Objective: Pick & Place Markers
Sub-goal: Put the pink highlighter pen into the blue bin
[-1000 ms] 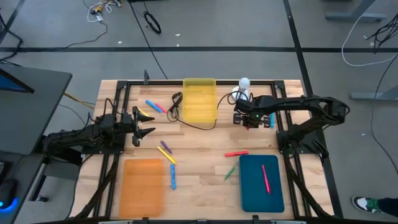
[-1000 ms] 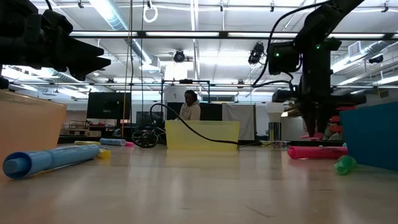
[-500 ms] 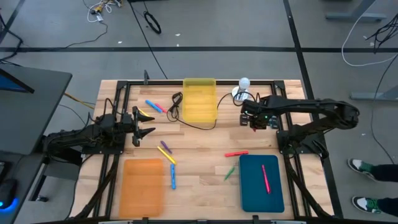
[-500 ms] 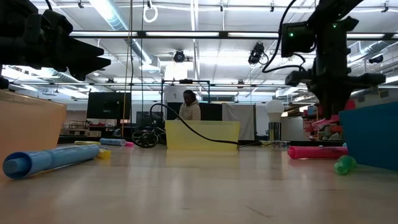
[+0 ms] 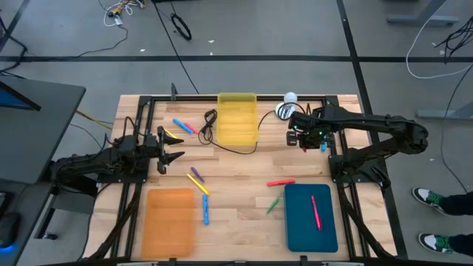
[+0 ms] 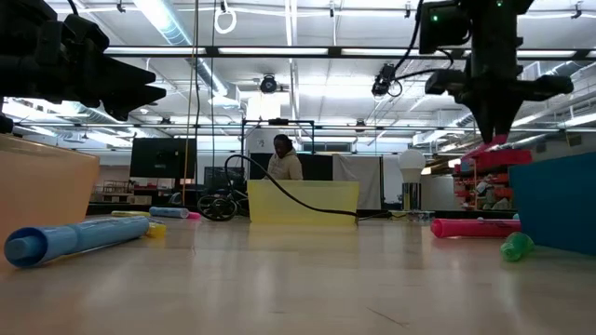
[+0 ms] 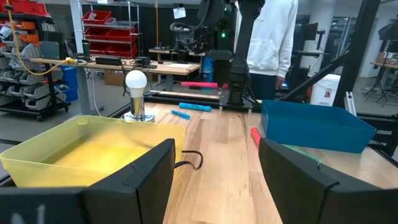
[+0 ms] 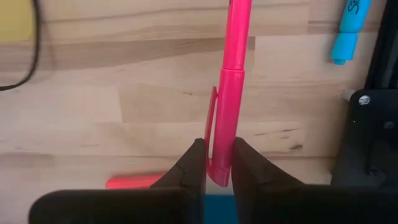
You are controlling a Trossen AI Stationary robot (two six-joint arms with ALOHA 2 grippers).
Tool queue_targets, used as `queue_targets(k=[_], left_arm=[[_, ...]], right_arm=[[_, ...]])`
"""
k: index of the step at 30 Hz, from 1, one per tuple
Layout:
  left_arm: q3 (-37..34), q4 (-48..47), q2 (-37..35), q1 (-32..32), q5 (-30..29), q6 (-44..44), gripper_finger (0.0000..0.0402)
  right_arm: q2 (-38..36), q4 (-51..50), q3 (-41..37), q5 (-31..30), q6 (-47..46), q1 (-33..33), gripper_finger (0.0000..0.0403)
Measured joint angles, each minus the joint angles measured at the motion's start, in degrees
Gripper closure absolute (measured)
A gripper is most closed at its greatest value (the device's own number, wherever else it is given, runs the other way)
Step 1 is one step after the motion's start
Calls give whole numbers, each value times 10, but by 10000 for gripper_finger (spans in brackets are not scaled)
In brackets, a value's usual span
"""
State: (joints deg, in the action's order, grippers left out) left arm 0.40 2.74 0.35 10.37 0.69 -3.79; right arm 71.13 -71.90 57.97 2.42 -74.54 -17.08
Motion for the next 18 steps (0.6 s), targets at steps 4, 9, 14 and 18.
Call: queue_targets(k=[4,9,14,18], left_arm=[[0,0,0,0,0,0,163],[0,0,0,0,0,0,163],[0,0,0,0,0,0,163],[0,0,0,0,0,0,163]], right_arm=[[0,-36,36,-4,2,0,356],[0,-66,68,-4,0,0,356],[0,-83,77,-5,-11,6,356],[0,-85,77,-5,-41,33,356]])
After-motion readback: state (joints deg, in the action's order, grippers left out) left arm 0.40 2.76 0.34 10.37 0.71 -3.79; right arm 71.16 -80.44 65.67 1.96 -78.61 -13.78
